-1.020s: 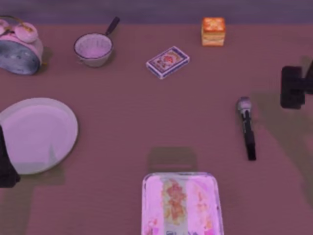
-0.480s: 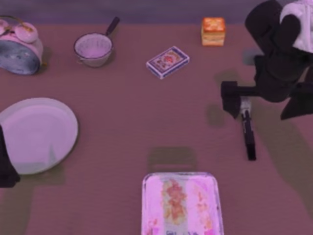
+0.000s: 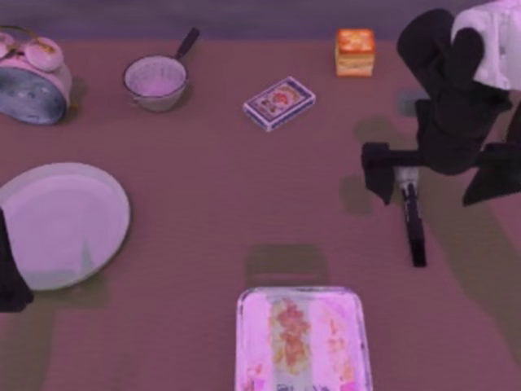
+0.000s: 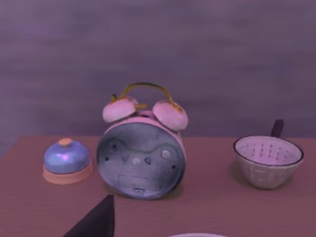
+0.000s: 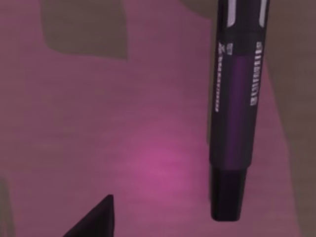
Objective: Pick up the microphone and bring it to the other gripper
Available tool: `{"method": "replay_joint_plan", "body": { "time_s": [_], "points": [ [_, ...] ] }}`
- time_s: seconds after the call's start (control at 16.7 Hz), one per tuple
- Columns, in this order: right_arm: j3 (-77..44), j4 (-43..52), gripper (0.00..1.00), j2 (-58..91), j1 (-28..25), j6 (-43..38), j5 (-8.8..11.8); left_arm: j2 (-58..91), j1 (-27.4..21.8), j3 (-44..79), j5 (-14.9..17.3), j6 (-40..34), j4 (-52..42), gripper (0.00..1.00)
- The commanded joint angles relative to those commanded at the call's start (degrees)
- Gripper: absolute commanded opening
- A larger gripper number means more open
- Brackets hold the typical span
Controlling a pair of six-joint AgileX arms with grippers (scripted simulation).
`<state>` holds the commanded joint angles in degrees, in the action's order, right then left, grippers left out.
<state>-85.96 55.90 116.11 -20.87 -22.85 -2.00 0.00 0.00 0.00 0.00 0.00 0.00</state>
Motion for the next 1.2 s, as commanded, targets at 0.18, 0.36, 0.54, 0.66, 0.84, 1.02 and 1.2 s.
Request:
{"method": "replay_joint_plan", "body": {
  "time_s": [0.18, 0.36, 0.54, 0.66, 0.84, 1.02, 1.2],
  "points": [
    [1.8, -4.0, 1.0, 2.4, 0.0, 0.1, -0.1, 0.0, 0.0, 0.0, 0.0, 0.0, 0.0, 1.0],
    [4.8, -11.8, 1.0, 6.7, 0.1, 0.2, -0.1, 0.0, 0.0, 0.0, 0.0, 0.0, 0.0, 1.0],
    [7.2, -17.5, 1.0, 10.1, 0.1, 0.2, -0.1, 0.0, 0.0, 0.0, 0.0, 0.0, 0.0, 1.0],
    [7.6, -18.3, 1.0, 10.7, 0.1, 0.2, -0.1, 0.0, 0.0, 0.0, 0.0, 0.0, 0.0, 1.0],
    [7.6, -18.3, 1.0, 10.7, 0.1, 0.2, -0.1, 0.0, 0.0, 0.0, 0.0, 0.0, 0.0, 1.0],
    [7.6, -18.3, 0.77, 10.7, 0.1, 0.2, -0.1, 0.0, 0.0, 0.0, 0.0, 0.0, 0.0, 1.0],
    [7.6, -18.3, 0.55, 10.7, 0.1, 0.2, -0.1, 0.0, 0.0, 0.0, 0.0, 0.0, 0.0, 1.0]
  ]
}}
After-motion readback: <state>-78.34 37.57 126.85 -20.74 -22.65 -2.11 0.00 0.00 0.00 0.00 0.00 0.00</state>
